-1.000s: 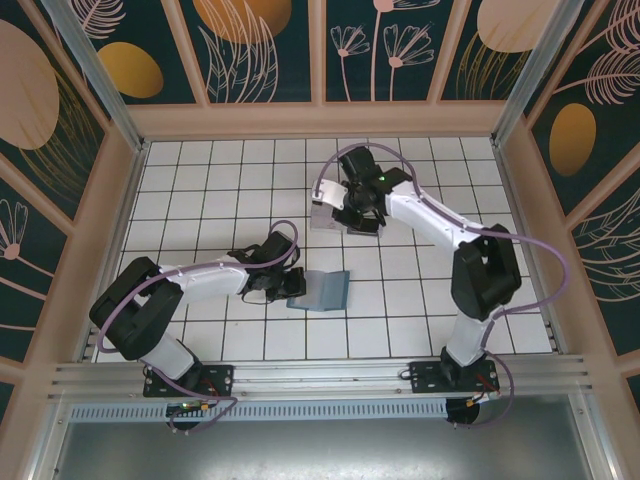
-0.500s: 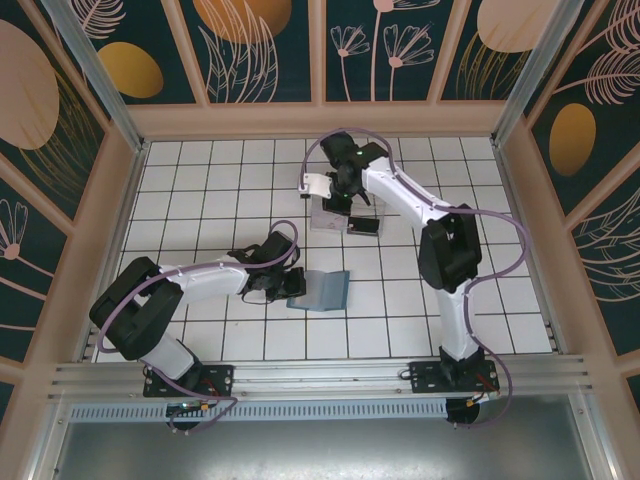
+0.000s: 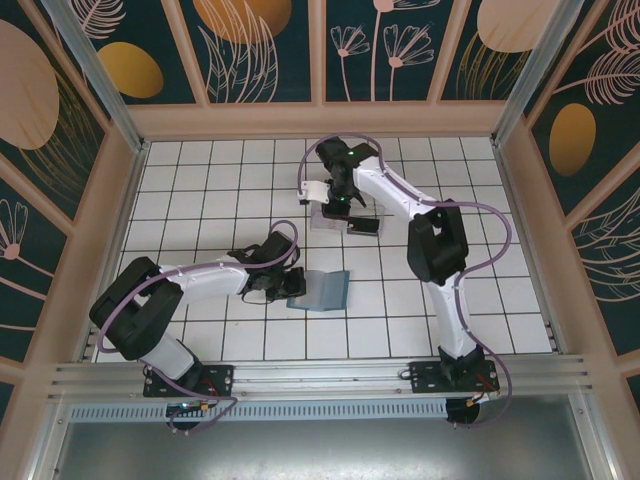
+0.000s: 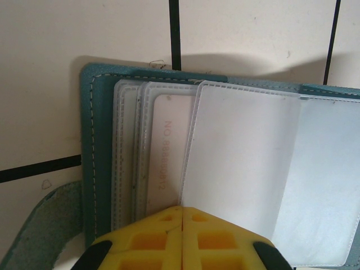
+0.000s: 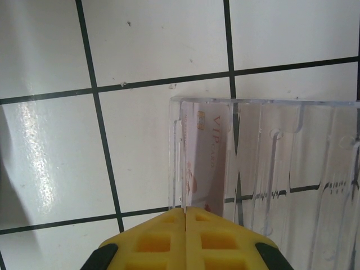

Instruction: Take the credit cards out of the card holder

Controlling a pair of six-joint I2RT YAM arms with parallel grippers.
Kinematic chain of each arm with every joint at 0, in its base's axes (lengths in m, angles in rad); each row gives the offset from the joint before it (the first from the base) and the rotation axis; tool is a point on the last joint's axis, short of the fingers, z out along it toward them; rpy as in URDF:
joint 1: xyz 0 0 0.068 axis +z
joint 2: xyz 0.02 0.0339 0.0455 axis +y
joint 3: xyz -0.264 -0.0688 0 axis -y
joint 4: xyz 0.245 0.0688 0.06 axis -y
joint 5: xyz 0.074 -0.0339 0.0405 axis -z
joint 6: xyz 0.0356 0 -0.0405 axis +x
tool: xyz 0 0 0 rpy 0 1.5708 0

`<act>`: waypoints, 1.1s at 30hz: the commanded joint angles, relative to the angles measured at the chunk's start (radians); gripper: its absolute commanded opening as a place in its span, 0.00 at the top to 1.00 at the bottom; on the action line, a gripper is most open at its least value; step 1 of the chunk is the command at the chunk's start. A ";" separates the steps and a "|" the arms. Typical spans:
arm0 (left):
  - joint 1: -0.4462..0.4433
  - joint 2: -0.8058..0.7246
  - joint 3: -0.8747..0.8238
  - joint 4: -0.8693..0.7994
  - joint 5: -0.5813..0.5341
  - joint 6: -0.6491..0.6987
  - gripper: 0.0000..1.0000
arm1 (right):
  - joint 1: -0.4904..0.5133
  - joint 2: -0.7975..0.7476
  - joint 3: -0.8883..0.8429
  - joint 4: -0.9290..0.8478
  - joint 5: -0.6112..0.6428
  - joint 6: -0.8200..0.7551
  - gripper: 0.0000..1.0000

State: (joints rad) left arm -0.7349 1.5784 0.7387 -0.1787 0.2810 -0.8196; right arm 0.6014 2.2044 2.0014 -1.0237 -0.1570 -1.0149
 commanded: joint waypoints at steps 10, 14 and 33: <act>0.001 0.026 -0.020 -0.028 -0.022 -0.005 0.92 | 0.009 0.083 0.062 -0.054 0.089 0.030 1.00; 0.000 0.025 -0.018 -0.031 -0.026 -0.004 0.92 | 0.012 0.095 0.074 -0.053 0.082 0.029 1.00; 0.001 0.019 -0.015 -0.036 -0.029 -0.005 0.92 | 0.031 0.061 0.075 0.050 0.154 0.068 0.81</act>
State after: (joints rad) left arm -0.7349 1.5784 0.7387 -0.1791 0.2806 -0.8192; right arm 0.6247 2.2883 2.0605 -1.0061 -0.0494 -0.9737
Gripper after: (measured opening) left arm 0.076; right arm 0.188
